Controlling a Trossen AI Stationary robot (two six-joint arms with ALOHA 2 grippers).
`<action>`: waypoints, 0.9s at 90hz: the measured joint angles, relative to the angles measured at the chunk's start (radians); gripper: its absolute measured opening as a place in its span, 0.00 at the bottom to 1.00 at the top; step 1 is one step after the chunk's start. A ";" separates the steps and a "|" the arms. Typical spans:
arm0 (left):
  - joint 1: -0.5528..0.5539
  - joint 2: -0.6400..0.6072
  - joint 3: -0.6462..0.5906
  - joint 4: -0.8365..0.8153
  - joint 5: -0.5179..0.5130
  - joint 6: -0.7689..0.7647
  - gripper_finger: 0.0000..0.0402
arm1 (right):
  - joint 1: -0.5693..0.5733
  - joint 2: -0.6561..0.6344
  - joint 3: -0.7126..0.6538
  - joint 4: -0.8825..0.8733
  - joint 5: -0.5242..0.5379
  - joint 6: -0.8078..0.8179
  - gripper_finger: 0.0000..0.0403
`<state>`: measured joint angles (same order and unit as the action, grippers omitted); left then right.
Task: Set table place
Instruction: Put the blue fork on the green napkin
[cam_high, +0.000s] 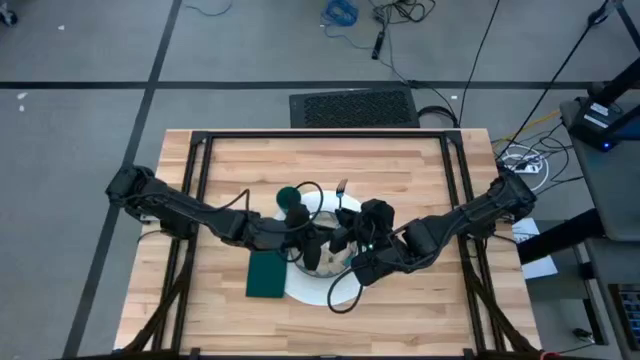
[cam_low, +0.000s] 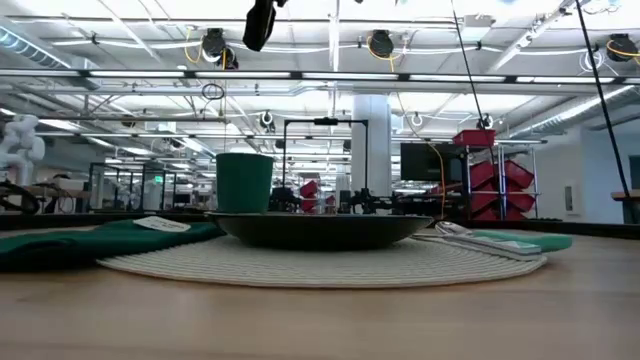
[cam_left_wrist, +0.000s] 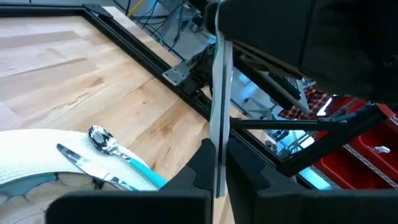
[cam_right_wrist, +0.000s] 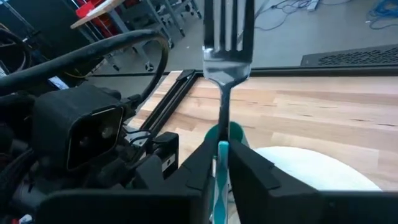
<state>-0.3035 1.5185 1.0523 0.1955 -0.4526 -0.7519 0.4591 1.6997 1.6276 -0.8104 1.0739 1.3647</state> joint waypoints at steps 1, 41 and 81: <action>0.000 0.000 0.000 0.000 -0.002 0.001 0.01 | 0.000 0.000 0.000 0.000 0.000 0.000 0.15; -0.042 -0.003 -0.001 0.105 -0.010 0.077 0.00 | 0.081 -0.018 0.000 -0.019 -0.007 -0.050 0.30; -0.232 -0.257 -0.077 -0.142 -0.098 -0.053 0.00 | 0.229 -0.122 0.000 -0.175 0.044 -0.031 0.31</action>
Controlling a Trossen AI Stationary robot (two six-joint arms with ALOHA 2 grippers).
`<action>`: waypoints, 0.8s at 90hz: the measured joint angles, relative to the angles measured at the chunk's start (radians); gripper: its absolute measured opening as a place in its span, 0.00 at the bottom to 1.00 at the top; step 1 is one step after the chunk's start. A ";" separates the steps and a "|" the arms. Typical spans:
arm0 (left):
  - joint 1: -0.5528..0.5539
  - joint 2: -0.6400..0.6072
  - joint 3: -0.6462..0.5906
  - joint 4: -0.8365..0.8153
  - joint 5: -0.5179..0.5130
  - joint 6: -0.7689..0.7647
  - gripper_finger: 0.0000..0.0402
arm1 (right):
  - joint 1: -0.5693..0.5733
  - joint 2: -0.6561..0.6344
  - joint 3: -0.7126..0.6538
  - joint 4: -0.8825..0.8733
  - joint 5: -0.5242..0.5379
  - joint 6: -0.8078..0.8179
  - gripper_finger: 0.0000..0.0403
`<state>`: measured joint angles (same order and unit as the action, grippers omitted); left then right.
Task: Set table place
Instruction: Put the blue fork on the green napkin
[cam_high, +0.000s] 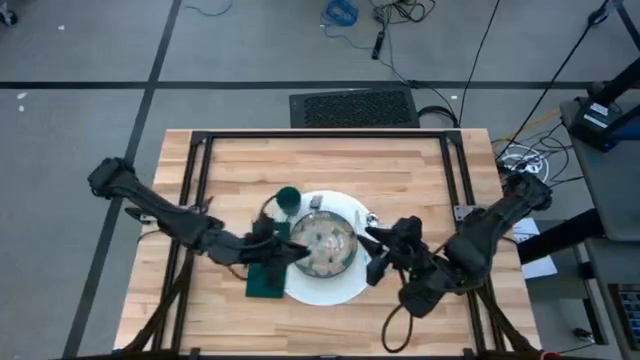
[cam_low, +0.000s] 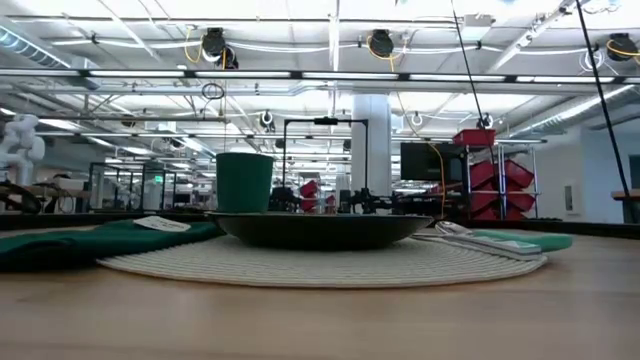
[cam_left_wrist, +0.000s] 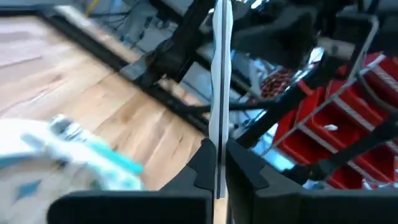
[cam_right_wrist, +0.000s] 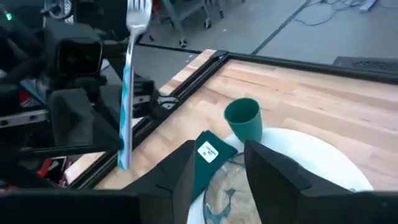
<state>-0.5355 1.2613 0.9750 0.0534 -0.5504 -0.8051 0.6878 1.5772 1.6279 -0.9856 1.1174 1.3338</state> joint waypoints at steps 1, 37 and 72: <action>-0.005 -0.009 -0.010 0.000 -0.004 -0.015 0.00 | 0.002 -0.001 0.000 -0.003 0.005 0.002 0.31; -0.187 -0.125 -0.409 -0.021 -0.090 -0.722 0.00 | -0.008 -0.011 0.000 -0.067 0.035 0.015 0.31; -0.218 -0.086 -0.424 -0.390 0.038 -1.049 0.00 | -0.020 -0.010 0.000 -0.074 0.035 0.015 0.31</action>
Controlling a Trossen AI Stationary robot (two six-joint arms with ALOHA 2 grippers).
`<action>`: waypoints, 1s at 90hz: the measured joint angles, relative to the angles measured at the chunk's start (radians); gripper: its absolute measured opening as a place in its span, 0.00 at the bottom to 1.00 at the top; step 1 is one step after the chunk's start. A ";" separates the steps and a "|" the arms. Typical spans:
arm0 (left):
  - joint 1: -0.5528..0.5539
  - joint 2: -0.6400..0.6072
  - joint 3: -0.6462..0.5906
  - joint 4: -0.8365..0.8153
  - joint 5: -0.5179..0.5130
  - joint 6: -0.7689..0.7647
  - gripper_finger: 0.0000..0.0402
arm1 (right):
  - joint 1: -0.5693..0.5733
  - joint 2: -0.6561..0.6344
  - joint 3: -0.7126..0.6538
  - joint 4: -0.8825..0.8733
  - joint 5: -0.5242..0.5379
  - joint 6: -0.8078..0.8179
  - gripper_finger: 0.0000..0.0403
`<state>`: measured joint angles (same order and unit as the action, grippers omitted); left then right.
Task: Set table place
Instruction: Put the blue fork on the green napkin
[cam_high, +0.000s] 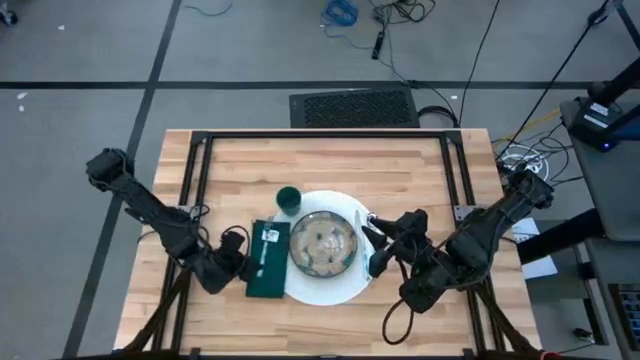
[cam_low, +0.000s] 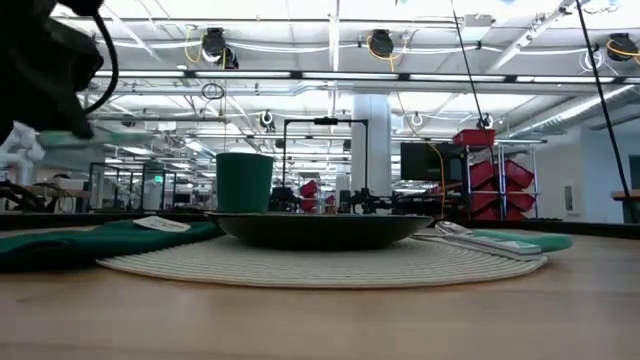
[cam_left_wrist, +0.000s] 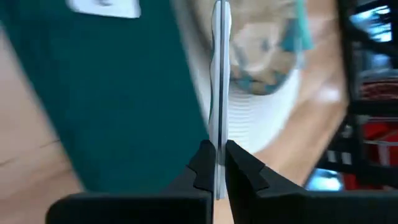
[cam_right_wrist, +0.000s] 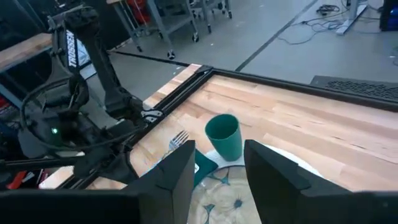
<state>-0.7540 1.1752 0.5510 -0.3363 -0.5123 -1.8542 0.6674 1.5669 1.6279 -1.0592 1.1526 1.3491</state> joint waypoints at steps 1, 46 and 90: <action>0.000 0.004 0.000 0.000 0.002 0.000 0.00 | 0.000 0.000 0.000 0.000 0.000 0.000 0.31; 0.008 0.276 0.000 0.184 0.037 -0.182 0.00 | -0.007 0.000 0.000 0.010 -0.001 0.000 0.31; 0.008 0.289 0.000 0.169 0.080 -0.183 0.05 | -0.007 0.000 0.000 0.010 -0.002 -0.002 0.31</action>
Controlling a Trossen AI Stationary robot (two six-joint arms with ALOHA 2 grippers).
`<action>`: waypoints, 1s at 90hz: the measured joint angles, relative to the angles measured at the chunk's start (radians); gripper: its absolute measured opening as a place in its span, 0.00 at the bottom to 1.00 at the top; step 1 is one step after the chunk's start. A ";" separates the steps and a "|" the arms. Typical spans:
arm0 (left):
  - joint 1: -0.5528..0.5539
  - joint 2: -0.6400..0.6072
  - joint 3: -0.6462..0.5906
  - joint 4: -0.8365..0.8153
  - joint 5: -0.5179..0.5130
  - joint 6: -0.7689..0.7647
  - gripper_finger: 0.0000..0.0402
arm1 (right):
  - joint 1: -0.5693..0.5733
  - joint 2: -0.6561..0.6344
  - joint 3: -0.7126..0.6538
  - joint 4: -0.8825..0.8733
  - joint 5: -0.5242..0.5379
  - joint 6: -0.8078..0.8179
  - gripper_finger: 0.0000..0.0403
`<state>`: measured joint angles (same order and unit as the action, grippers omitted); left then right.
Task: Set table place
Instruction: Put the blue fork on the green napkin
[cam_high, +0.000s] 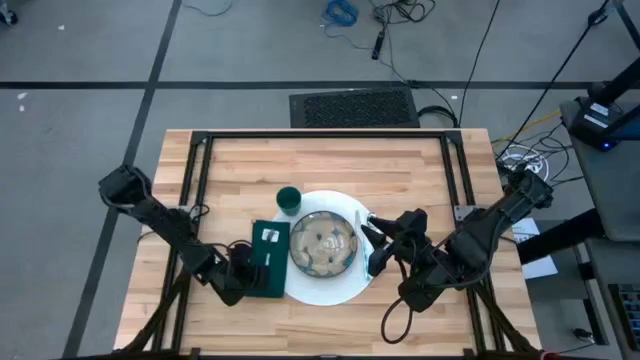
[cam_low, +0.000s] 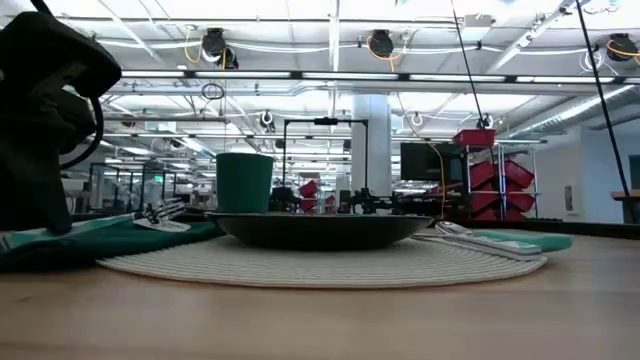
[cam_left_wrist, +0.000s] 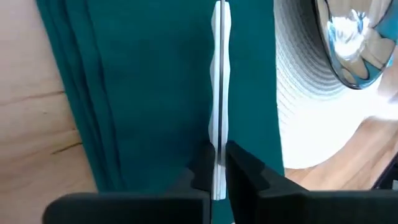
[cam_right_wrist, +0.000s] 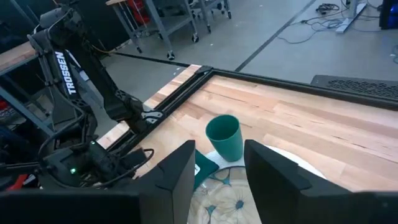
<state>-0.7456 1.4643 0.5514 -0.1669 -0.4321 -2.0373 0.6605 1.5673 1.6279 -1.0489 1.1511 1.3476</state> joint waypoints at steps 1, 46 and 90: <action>0.000 0.000 0.000 0.000 0.000 0.000 0.06 | 0.000 0.000 0.000 0.000 0.000 0.000 0.31; 0.001 -0.010 0.002 -0.024 0.051 -0.077 0.34 | 0.000 0.000 0.000 0.000 0.000 -0.002 0.31; 0.006 -0.200 0.071 -0.187 -0.150 -0.001 0.34 | 0.000 0.000 0.000 0.000 0.000 -0.005 0.31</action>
<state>-0.7395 1.2639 0.6224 -0.3536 -0.5826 -2.0379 0.6609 1.5677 1.6279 -1.0489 1.1508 1.3422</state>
